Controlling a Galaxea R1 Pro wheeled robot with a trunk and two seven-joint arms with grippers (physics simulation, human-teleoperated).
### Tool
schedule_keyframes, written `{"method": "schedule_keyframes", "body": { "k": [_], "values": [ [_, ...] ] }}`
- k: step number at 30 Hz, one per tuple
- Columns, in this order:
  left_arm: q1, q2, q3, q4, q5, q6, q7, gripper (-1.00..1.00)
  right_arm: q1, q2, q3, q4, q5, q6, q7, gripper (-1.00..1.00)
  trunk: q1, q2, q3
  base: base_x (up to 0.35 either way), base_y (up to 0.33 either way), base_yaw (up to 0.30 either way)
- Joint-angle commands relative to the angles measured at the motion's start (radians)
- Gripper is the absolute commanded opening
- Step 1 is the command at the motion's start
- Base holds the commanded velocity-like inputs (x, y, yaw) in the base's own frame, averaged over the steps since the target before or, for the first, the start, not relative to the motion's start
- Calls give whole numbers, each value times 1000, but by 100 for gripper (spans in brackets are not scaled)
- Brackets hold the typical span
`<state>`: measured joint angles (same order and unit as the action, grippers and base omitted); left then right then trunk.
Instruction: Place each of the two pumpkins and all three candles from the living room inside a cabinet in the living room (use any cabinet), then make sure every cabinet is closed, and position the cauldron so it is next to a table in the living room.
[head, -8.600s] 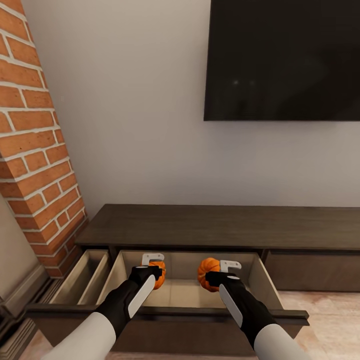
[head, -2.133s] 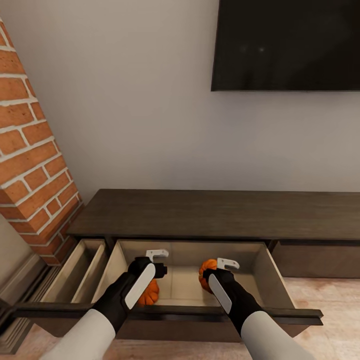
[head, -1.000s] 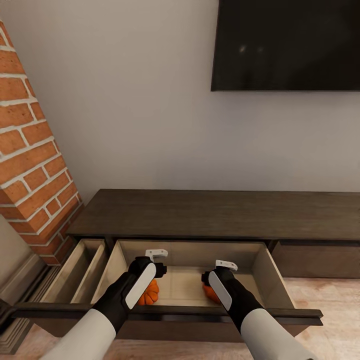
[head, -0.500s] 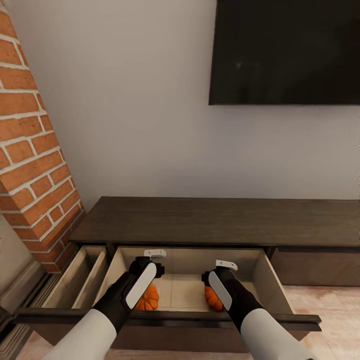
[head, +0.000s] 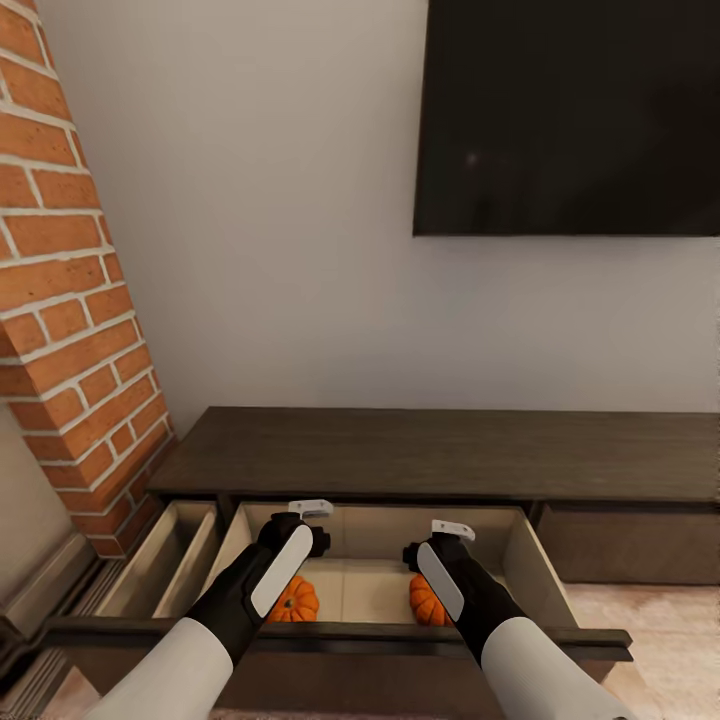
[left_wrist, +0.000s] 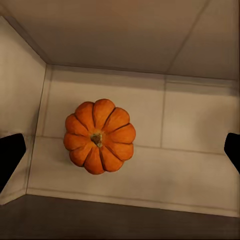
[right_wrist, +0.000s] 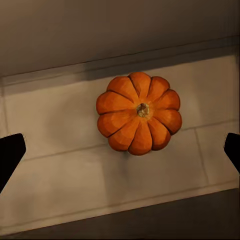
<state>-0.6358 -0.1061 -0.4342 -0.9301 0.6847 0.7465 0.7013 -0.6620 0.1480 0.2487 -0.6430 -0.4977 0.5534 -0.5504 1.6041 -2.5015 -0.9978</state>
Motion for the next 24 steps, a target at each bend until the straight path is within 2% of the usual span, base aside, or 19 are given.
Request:
{"method": "schedule_keyframes", "body": {
  "k": [1, 8, 16, 24],
  "values": [
    [-1, 0, -2, -1, 11, 1, 10, 100, -1, -1, 5, -1, -10, 2, -9, 100, -1, 0, 3, -157, 12, 0],
    [-1, 1, -1, -1, 11, 1, 10, 100, -1, -1, 6, -1, -10, 3, -9, 100, -5, 2, 30, -38, 3, 0],
    [-1, 2, 0, -1, 10, 1, 10, 100, -1, -2, 9, -6, -10, 0, -7, 100, -35, 58, 55, -137, 0, 0],
    [-1, 0, -1, -1, 10, 1, 10, 100, -1, -2, 9, -7, -10, 0, -6, 100, -66, 114, 80, -17, 0, 0]
  ]
}}
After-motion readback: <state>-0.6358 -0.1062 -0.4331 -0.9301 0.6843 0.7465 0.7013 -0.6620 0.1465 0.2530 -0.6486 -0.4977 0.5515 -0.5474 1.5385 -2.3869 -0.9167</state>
